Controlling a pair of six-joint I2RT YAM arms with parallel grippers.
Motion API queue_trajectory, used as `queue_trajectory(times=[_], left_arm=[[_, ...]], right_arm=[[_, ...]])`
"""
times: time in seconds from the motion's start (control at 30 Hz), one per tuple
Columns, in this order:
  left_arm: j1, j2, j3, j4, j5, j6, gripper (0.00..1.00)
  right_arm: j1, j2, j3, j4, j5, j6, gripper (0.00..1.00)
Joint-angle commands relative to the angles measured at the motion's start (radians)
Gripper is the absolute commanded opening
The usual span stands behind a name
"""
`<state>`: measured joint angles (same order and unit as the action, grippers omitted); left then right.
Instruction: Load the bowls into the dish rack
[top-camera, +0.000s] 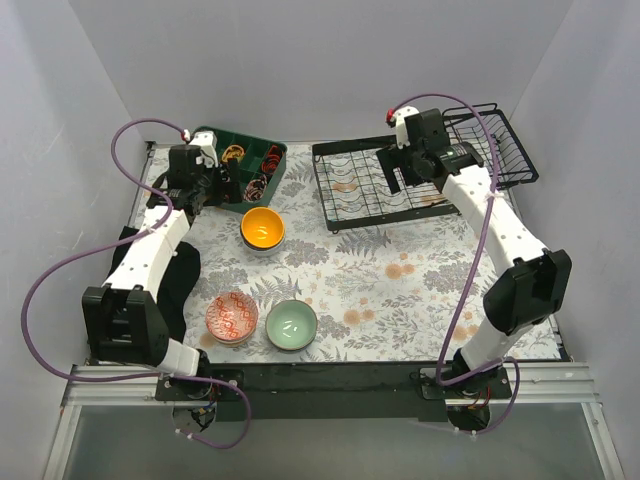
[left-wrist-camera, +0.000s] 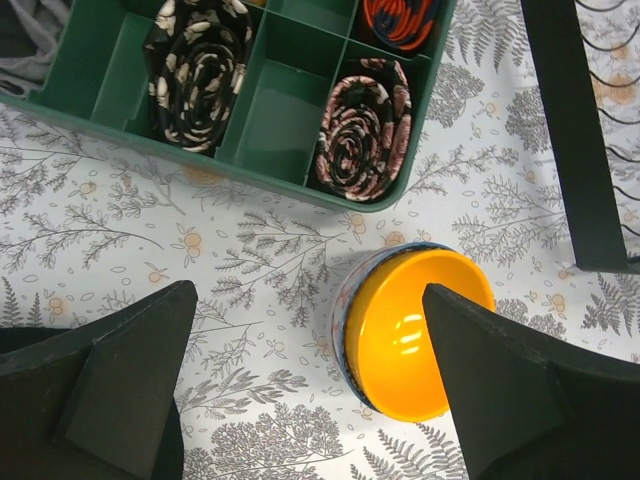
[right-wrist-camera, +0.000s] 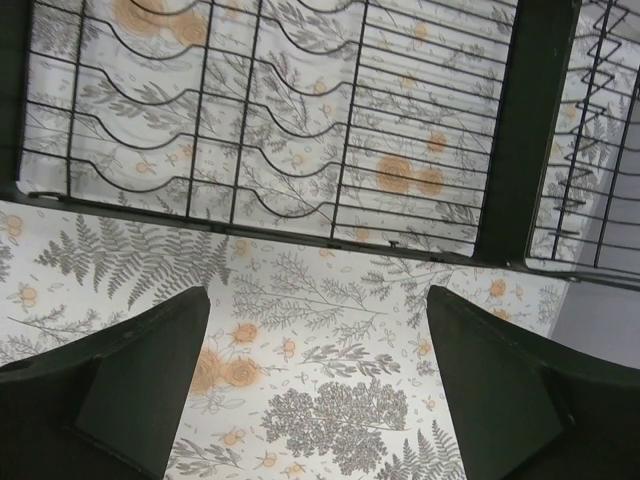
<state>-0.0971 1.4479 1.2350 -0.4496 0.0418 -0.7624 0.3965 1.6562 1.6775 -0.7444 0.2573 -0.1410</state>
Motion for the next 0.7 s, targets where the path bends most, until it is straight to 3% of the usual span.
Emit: queue_trajectory(times=[0.0, 0.13, 0.3, 0.67], left_arm=[[0.034, -0.032, 0.017, 0.012, 0.017, -0.029, 0.98], [0.037, -0.047, 0.004, 0.014, -0.013, -0.023, 0.98], [0.037, -0.073, -0.025, 0.0, -0.028, -0.015, 0.98], [0.042, -0.179, -0.112, 0.0, -0.083, 0.035, 0.98]], right_arm=[[0.015, 0.048, 0.123, 0.014, -0.059, 0.006, 0.99], [0.025, 0.106, 0.255, 0.013, -0.15, -0.037, 0.98], [0.056, 0.241, 0.418, -0.016, -0.231, 0.059, 0.95], [0.226, 0.439, 0.519, 0.031, -0.047, 0.064, 0.89]])
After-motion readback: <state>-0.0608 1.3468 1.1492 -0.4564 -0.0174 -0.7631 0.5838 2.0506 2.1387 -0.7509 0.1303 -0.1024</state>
